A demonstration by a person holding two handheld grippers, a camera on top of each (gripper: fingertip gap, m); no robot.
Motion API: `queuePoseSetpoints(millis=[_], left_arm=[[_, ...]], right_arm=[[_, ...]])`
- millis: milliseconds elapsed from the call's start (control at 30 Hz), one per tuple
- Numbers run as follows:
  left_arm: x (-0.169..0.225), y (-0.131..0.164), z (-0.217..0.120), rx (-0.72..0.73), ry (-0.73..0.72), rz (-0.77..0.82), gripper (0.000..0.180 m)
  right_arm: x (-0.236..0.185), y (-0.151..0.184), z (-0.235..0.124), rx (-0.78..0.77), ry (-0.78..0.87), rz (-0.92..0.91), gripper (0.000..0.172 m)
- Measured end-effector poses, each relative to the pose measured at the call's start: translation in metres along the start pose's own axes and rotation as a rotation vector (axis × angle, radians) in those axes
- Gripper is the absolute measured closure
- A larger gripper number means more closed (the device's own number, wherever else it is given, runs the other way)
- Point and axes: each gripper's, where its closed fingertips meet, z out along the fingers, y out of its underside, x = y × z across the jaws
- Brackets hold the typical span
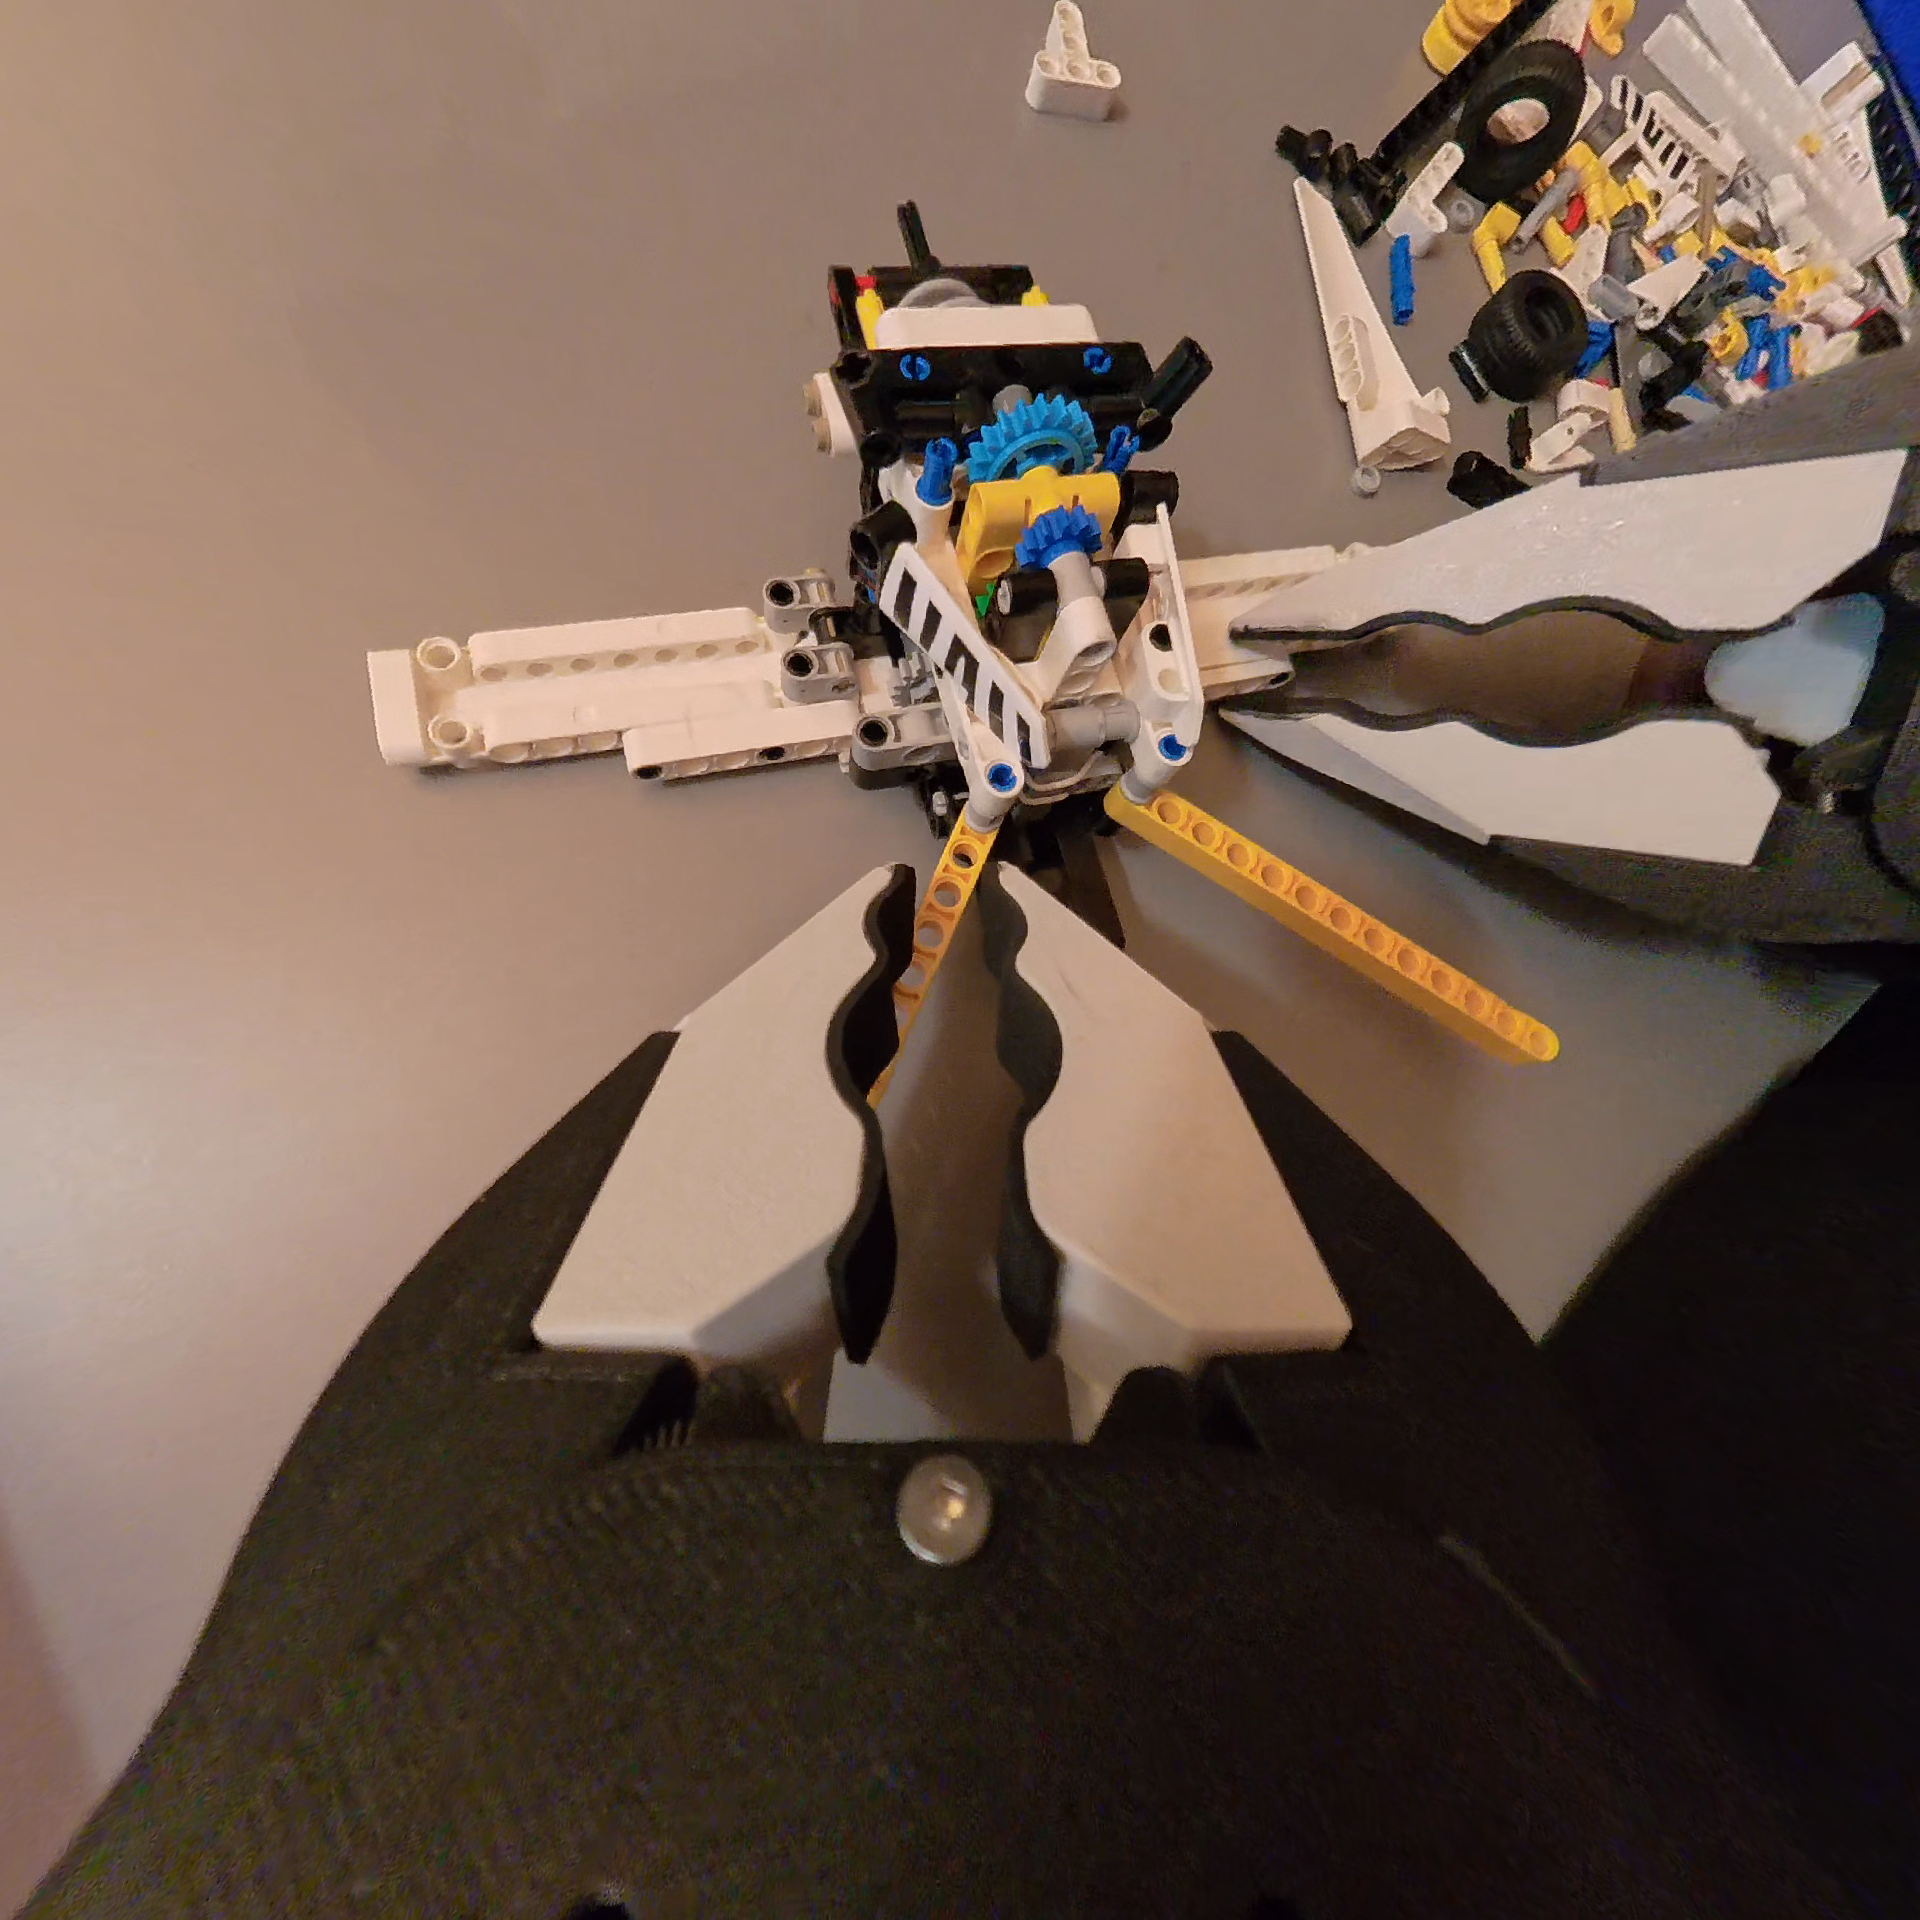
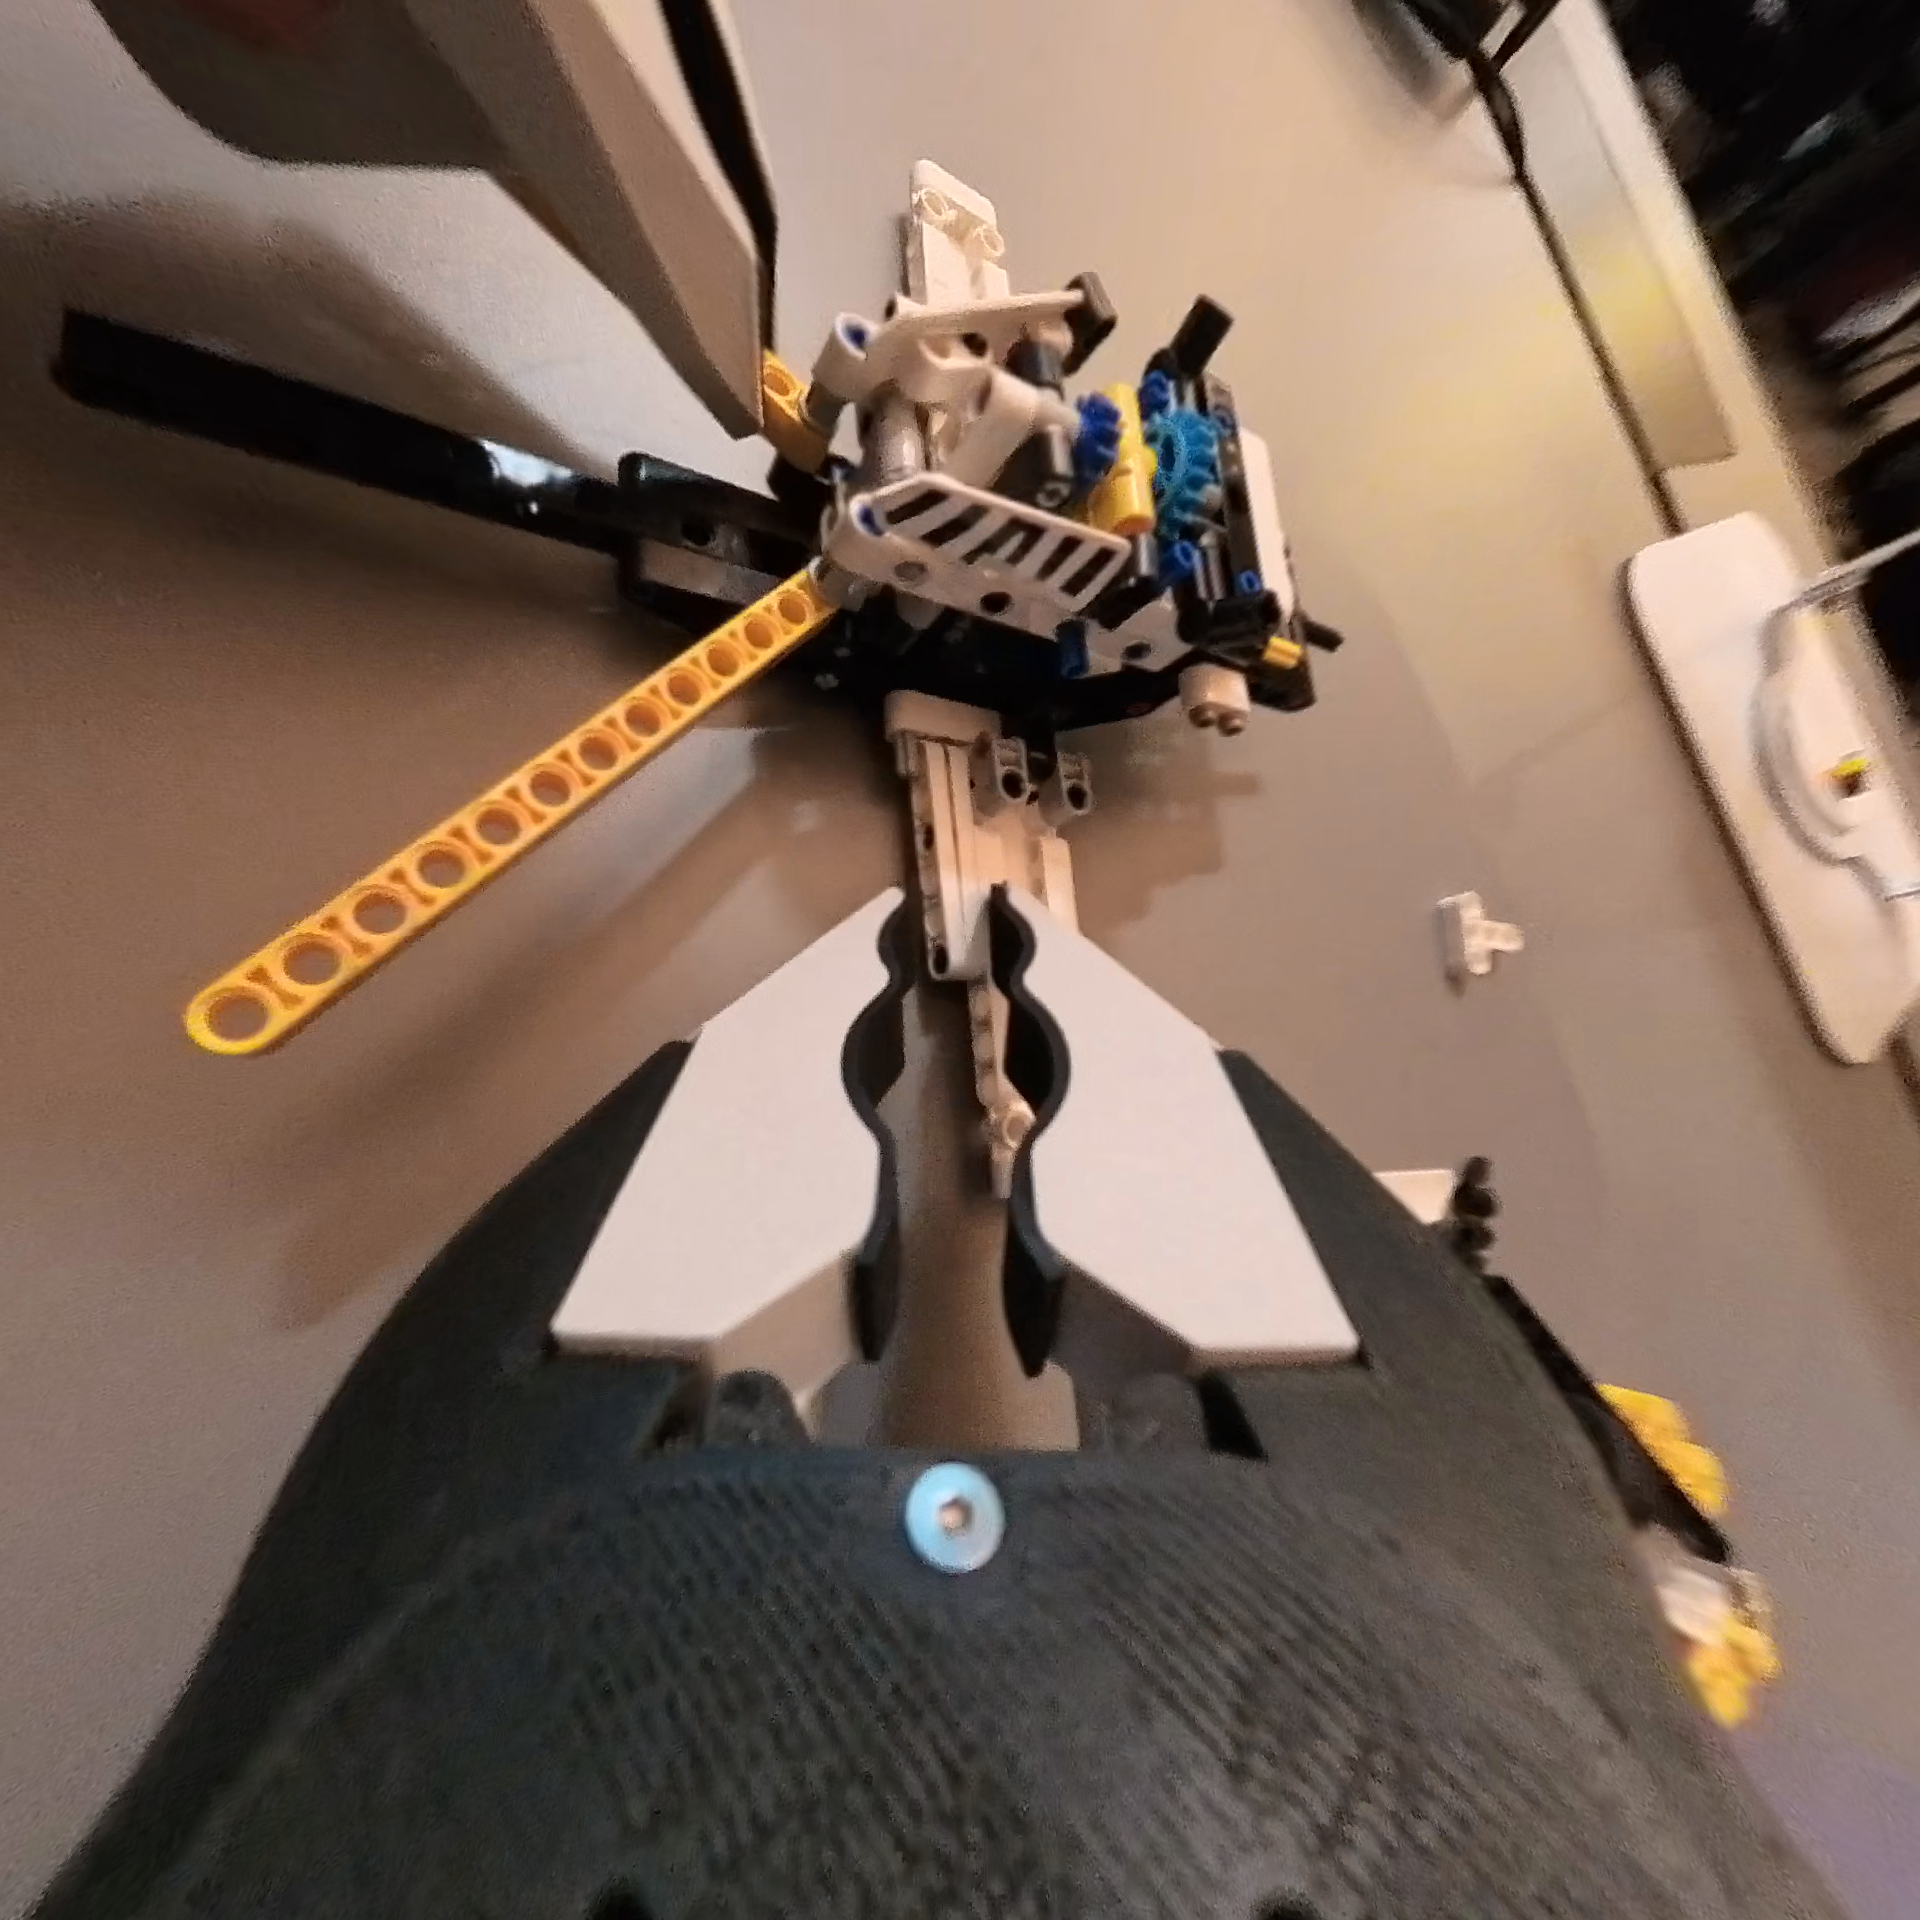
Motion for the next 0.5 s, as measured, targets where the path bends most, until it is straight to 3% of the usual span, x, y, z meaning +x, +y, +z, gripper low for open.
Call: queuePoseSetpoints(millis=[167, 500], left_arm=[[0.0002, 0.0004, 0.0004, 0.006, 0.012, -0.008, 0.169], [0.0009, 0.0010, 0.0010, 0.006, 0.026, -0.010, 0.169]], right_arm=[[0.0022, -0.0008, 0.0003, -0.013, 0.099, -0.158, 0.161], [0.0025, -0.0023, -0.0033, 0.028, 0.059, -0.105, 0.162]])
